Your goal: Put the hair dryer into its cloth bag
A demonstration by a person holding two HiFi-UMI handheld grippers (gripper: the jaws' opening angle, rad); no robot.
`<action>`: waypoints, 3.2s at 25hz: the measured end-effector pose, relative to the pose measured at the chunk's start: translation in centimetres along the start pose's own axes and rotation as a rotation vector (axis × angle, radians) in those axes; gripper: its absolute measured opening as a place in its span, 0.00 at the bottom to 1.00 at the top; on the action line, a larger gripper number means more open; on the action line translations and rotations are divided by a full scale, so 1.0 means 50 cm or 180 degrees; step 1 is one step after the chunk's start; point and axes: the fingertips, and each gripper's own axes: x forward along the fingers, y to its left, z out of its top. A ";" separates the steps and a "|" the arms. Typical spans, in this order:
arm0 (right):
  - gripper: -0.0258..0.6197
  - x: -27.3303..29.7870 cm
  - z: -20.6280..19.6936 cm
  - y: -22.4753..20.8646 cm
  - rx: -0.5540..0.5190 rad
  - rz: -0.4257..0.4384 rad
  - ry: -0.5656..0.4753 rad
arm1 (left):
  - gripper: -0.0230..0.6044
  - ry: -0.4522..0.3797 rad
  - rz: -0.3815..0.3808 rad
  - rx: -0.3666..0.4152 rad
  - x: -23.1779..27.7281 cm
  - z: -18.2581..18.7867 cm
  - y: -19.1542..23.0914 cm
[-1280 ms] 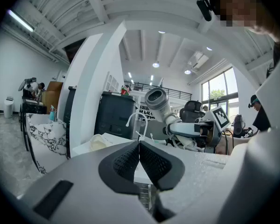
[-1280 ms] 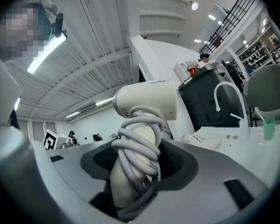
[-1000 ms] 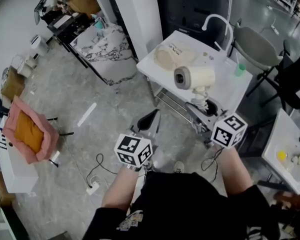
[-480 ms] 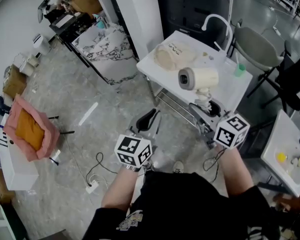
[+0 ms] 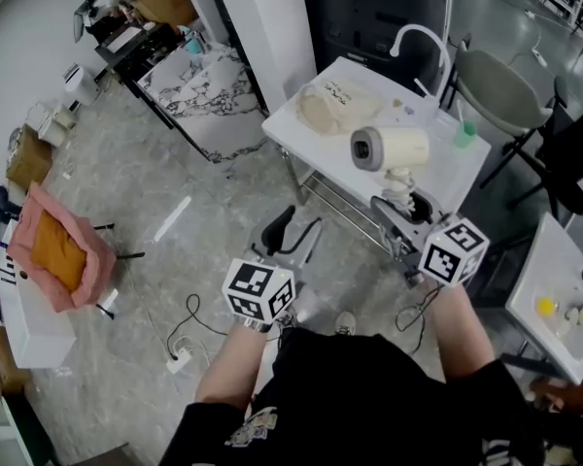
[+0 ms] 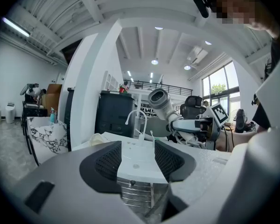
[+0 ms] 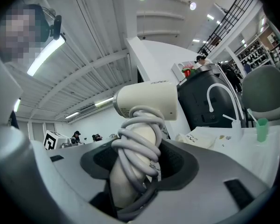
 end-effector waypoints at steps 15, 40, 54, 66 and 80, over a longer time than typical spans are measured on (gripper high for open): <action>0.41 0.091 0.010 -0.004 0.0016 -0.0172 -0.0016 | 0.39 -0.0062 -0.0149 -0.0034 0.017 0.018 0.104; 0.41 0.482 0.041 0.050 0.0122 -0.0915 -0.0250 | 0.40 -0.0048 -0.0796 -0.0028 0.035 0.104 0.539; 0.41 0.567 0.049 0.054 0.0141 -0.1131 -0.0303 | 0.40 0.0023 -0.0981 0.0001 0.054 0.116 0.645; 0.41 0.635 0.097 -0.084 0.0209 -0.1154 -0.0355 | 0.40 0.0099 -0.1028 0.0083 0.194 0.132 0.693; 0.41 0.680 0.168 -0.285 0.0312 -0.1242 -0.0384 | 0.40 0.0199 -0.1176 0.0087 0.436 0.163 0.704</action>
